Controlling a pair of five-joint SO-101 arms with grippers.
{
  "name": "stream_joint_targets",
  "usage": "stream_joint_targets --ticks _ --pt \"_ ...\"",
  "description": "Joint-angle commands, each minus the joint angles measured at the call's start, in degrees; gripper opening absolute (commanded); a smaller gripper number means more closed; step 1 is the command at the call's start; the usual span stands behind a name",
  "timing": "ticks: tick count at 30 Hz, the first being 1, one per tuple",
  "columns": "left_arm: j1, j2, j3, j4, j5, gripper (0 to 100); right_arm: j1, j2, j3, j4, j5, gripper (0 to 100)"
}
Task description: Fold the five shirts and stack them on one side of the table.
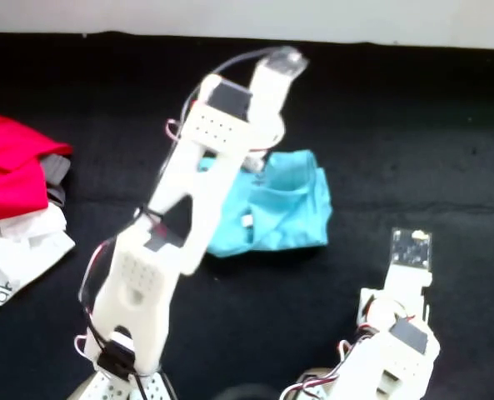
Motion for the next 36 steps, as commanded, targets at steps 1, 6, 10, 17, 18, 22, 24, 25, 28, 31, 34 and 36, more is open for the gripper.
stream_joint_targets --ticks 1,6,10,17,18,22,24,25,28,31,34,36 --pt "-0.57 3.3 1.1 0.26 0.79 1 1.45 -0.13 1.54 -1.36 -0.35 0.5" --pt "5.05 7.52 -0.84 1.05 2.73 1 1.45 -0.13 1.54 -1.36 -0.35 0.5" --pt "11.38 7.52 -1.98 3.78 2.9 1 1.45 -0.13 1.54 -1.36 -0.35 0.5" --pt "18.24 4.0 -1.54 4.48 2.9 1 1.45 -0.13 1.54 -1.36 -0.35 0.5" --pt "18.86 2.15 -0.66 4.48 2.9 1 1.45 -0.13 1.54 -1.36 -0.35 0.5" --pt "19.3 -6.9 2.86 4.48 2.64 1 1.45 -0.13 1.54 -1.36 -0.35 0.5" --pt "18.07 -10.59 3.65 4.04 2.55 1 1.45 -0.13 1.54 -1.36 -0.35 0.5" --pt "16.92 -11.65 3.74 3.96 2.55 1 1.45 -0.13 1.54 -1.36 -0.35 0.5" --pt "13.93 -10.33 3.82 1.76 2.73 1 1.45 -0.13 1.54 -1.36 -0.35 0.5" --pt "12.97 -4.62 3.74 0.35 2.73 1 1.45 -0.13 1.54 -1.36 -0.35 0.5" --pt "14.9 1.36 3.65 0.79 2.81 1 1.45 -0.13 1.54 -1.36 -0.35 0.5" --pt "16.66 4.35 3.47 0.79 2.81 1 1.45 -0.13 1.54 -1.36 -0.35 0.5"
